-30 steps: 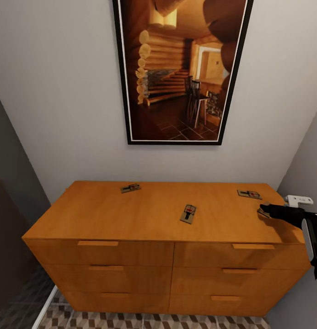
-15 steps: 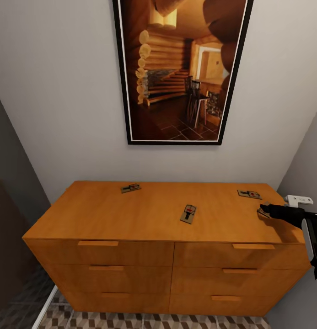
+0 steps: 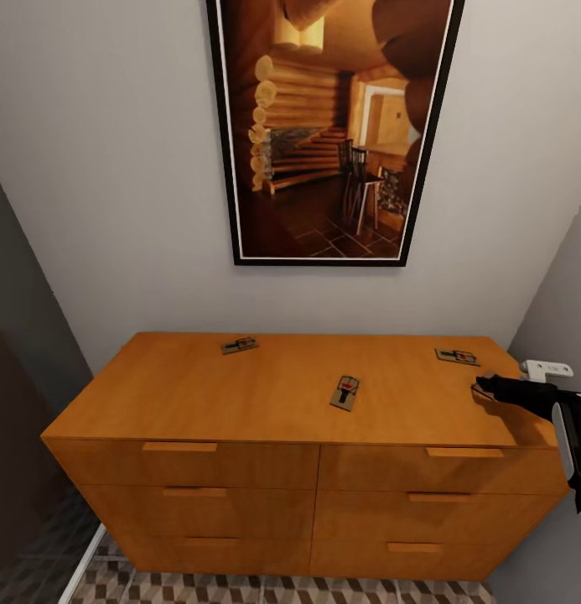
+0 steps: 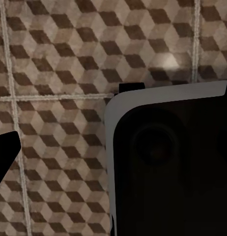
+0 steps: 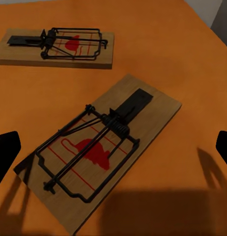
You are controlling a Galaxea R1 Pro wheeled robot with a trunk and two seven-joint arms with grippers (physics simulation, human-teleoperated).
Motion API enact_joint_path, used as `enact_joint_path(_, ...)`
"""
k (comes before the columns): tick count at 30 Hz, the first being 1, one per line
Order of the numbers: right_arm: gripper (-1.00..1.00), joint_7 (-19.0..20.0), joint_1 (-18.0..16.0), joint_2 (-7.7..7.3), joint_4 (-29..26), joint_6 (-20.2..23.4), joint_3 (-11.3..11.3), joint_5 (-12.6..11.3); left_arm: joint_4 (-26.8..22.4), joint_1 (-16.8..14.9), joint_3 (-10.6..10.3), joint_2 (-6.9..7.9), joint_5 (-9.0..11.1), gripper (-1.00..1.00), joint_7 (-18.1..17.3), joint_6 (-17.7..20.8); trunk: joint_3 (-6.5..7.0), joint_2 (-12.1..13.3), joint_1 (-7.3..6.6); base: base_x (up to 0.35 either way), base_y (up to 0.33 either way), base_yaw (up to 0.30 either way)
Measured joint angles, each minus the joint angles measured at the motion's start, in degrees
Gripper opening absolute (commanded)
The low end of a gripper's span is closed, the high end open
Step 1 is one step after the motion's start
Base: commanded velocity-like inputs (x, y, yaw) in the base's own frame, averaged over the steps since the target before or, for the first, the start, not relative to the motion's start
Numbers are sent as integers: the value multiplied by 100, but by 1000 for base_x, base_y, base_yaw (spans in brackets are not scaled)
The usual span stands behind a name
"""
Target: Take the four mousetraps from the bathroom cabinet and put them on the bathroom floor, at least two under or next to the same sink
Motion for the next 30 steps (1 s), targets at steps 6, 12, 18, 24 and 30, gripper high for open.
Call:
enact_joint_path(6, 100, -2, -5, -1, 4, 1, -1, 0, 0, 0, 0, 0, 3, 100, 0, 1, 0, 0, 0, 0, 0, 0)
enact_joint_path(12, 100, -2, -2, -1, 5, 0, -1, 0, 0, 0, 0, -7, 3, 100, 0, 1, 0, 0, -1, 28, 0, 0)
enact_joint_path(18, 100, -2, -2, -1, 5, -2, -1, 0, 0, 0, 0, -7, 3, 100, 0, 2, 0, 0, -1, 125, 0, 0)
enact_joint_path(24, 100, -2, -2, -1, 5, 0, -1, 0, 0, 0, -1, -7, 3, 100, 0, 2, 0, 0, -1, 74, 0, 0)
enact_joint_path(30, 100, -2, -5, -1, 5, -3, -1, 0, 0, 0, -2, -3, 1, 100, 0, 1, 0, 0, 0, 9, 0, 0)
